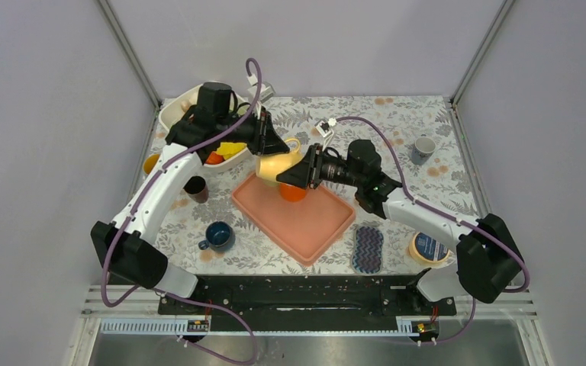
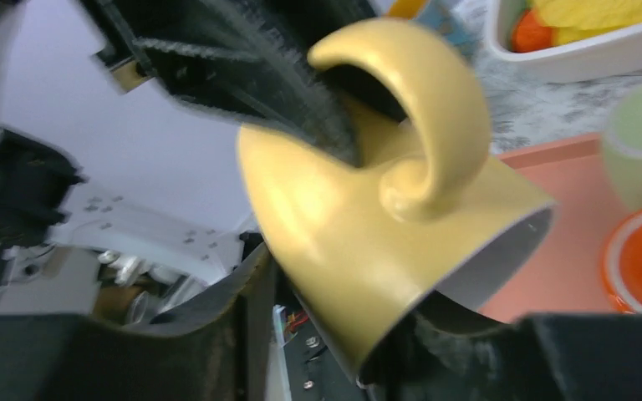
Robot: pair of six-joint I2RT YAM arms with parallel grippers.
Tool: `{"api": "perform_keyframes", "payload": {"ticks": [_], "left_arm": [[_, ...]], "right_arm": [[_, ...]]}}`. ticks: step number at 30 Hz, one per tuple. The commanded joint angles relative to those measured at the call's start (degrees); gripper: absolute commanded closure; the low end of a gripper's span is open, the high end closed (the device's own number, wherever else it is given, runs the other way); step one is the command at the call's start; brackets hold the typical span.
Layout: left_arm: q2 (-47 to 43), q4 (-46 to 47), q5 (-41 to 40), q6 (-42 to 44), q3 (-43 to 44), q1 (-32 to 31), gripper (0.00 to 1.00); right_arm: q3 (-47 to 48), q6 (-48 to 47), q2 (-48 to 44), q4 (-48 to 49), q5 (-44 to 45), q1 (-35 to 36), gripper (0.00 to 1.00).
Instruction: Turn the mug right side up
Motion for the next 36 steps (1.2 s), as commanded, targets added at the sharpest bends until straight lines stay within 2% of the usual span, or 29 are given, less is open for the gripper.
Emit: {"api": "perform_keyframes", "payload": {"ticks": [1, 2, 3, 4, 5, 7, 9, 11, 14, 16, 19, 24, 27, 29, 36], "left_arm": [[-2.89, 8.92, 7.99, -7.55, -0.56, 0.02, 1.00], [-2.78, 8.96, 7.61, -7.45, -0.76, 0.10, 1.00], [-2.64, 8.68, 6.65, -6.93, -0.93, 0.19, 1.00], [-2.66, 8.17, 5.30, -6.22, -0.97, 0.35, 0.99], [-2.78, 7.47, 3.70, -5.16, -0.97, 0.65, 0.84], [-3.39, 6.21, -0.91, -1.94, -0.74, 1.22, 0.35], [-4.46, 6.03, -7.38, 1.92, -0.80, 2.19, 0.04], [-5.13, 6.63, -12.57, 6.01, -1.03, 3.62, 0.01], [-5.12, 5.99, -17.78, 8.56, -0.20, 5.19, 0.01], [-5.01, 4.76, -21.55, 9.80, 0.17, 5.61, 0.01], [-6.00, 4.15, -24.81, 12.12, -1.81, 5.76, 0.01], [-6.44, 0.92, -25.89, 17.71, -5.75, 5.78, 0.01], [-5.42, -0.85, -26.59, 20.20, -7.30, 5.81, 0.01], [-4.86, -1.33, -26.53, 21.50, -8.17, 5.76, 0.01], [-2.56, -2.40, -23.25, 24.56, -8.46, 5.67, 0.01]], "right_arm": [[1.68, 2.56, -1.50, 10.38, -1.62, 0.45, 0.79], [1.17, 1.35, -2.38, 9.65, -0.33, 0.43, 0.92], [0.88, -0.77, -3.47, 7.49, 1.41, 0.37, 1.00], [0.85, -3.43, -4.79, 4.40, 3.45, 0.37, 1.00], [1.23, -6.37, -6.04, -0.20, 5.88, 0.24, 1.00], [2.89, -13.44, -8.86, -10.50, 11.44, -0.03, 1.00], [5.34, -20.77, -11.10, -22.87, 17.67, -0.73, 1.00], [8.82, -27.01, -11.54, -33.68, 23.35, -2.38, 1.00], [14.85, -31.51, -10.08, -44.27, 26.22, -7.70, 1.00], [19.10, -34.18, -7.50, -50.83, 27.38, -12.51, 1.00], [26.68, -39.69, -0.88, -59.68, 34.28, -17.81, 1.00], [43.15, -43.01, 16.20, -71.60, 38.16, -25.00, 1.00], [55.70, -43.95, 26.90, -79.63, 40.16, -26.14, 1.00], [61.57, -45.27, 32.07, -81.59, 41.32, -26.58, 1.00], [82.94, -45.83, 51.11, -91.31, 36.25, -29.85, 1.00]]}}
